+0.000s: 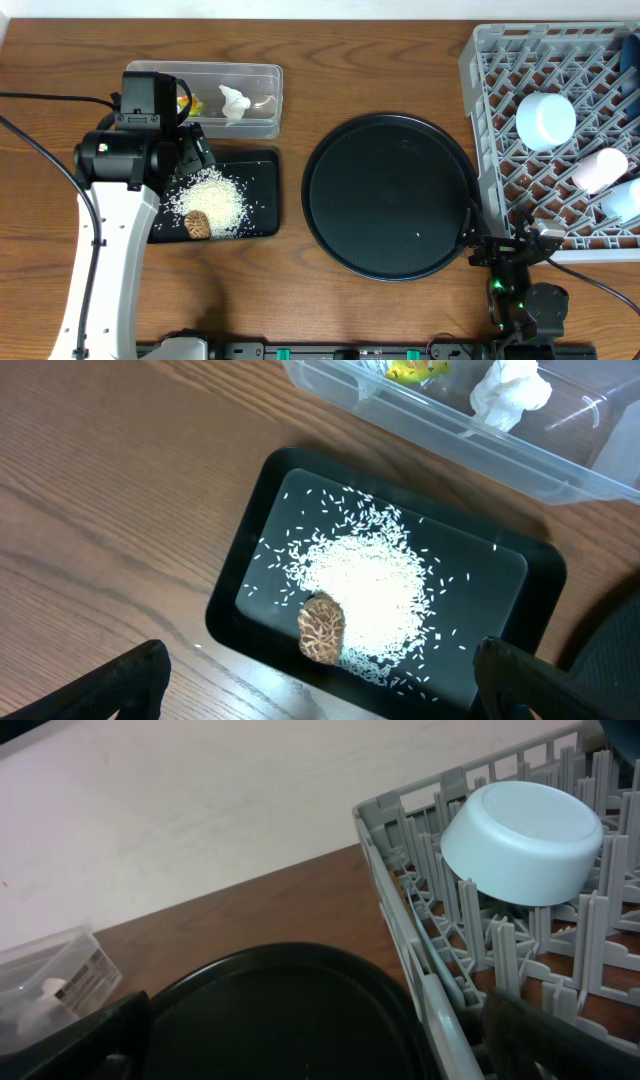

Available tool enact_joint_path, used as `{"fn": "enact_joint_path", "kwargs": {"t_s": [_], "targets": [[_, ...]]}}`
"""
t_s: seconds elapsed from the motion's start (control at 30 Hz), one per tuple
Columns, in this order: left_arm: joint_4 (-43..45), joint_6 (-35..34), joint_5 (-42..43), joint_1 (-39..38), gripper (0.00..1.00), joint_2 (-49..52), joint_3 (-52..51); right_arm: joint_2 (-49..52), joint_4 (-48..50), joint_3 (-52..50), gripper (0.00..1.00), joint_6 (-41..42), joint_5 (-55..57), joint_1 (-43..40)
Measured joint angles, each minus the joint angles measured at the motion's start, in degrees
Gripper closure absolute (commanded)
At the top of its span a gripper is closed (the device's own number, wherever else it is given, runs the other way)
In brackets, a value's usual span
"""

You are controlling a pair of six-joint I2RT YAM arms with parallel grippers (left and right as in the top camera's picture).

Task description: Sort waste into correct bins and load items into the dishwasher rack

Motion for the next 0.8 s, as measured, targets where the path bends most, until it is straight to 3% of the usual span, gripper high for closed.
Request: {"fn": "enact_joint_path", "kwargs": {"t_s": [0.8], "targets": [[0.0, 0.0, 0.0, 0.0, 0.02, -0.7, 0.0, 0.0, 0.0, 0.0, 0.01, 0.0, 0.0, 0.0]]}}
